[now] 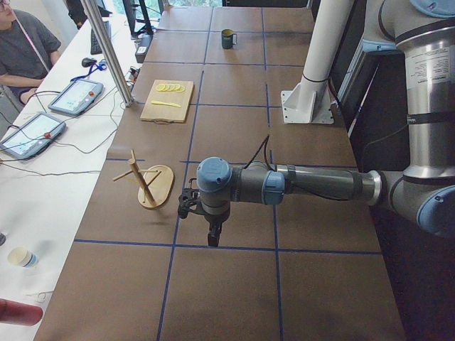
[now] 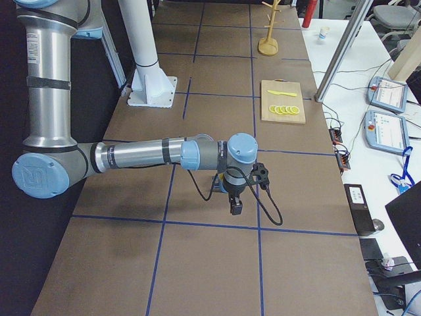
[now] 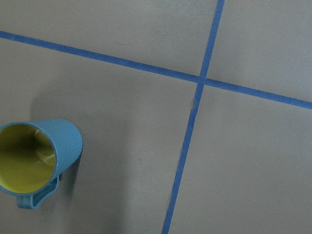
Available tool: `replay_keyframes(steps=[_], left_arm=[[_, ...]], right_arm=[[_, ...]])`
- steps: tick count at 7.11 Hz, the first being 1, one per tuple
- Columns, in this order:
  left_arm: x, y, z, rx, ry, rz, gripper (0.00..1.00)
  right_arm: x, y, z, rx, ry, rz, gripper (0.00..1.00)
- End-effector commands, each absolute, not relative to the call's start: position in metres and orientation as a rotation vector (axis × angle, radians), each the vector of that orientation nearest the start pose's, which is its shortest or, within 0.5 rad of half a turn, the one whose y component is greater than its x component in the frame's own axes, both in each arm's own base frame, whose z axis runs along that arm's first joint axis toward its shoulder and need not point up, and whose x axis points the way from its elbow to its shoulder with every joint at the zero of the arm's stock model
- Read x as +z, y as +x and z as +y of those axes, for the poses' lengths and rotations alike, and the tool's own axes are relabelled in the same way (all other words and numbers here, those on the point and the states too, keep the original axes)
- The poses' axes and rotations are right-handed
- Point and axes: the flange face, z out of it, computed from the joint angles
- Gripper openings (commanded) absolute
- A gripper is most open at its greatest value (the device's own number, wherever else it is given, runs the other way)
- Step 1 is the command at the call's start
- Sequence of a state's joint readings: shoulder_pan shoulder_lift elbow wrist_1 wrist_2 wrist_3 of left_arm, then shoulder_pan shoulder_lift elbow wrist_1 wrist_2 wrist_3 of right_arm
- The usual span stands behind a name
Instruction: Hang cup on storage rack
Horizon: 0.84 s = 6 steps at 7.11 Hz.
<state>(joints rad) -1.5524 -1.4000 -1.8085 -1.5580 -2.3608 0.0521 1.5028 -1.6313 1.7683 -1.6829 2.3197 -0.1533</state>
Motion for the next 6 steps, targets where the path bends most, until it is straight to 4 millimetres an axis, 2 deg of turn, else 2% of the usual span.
replay_keyframes(steps=[1,3,4,5,6], left_arm=[[0.617,-0.054,-0.427,0.092,0.071,0.789,1.0],[0.617,-0.055,-0.426,0.091,0.071,0.789,1.0],[0.617,-0.055,-0.426,0.092,0.073,0.789,1.0],[0.616,-0.055,-0.426,0.092,0.074,0.789,1.0],[0.617,-0.054,-0.426,0.093,0.071,0.789,1.0]], right_arm=[[0.582,0.03,-0.486,-0.242,0.097,-0.747,1.0],[0.57,0.021,-0.493,-0.311,0.131,-0.744,1.0],[0.563,0.015,-0.499,-0.4,0.17,-0.74,1.0],[0.551,0.005,-0.505,-0.427,0.202,-0.74,1.0],[0.553,0.001,-0.505,-0.447,0.235,-0.746,1.0]])
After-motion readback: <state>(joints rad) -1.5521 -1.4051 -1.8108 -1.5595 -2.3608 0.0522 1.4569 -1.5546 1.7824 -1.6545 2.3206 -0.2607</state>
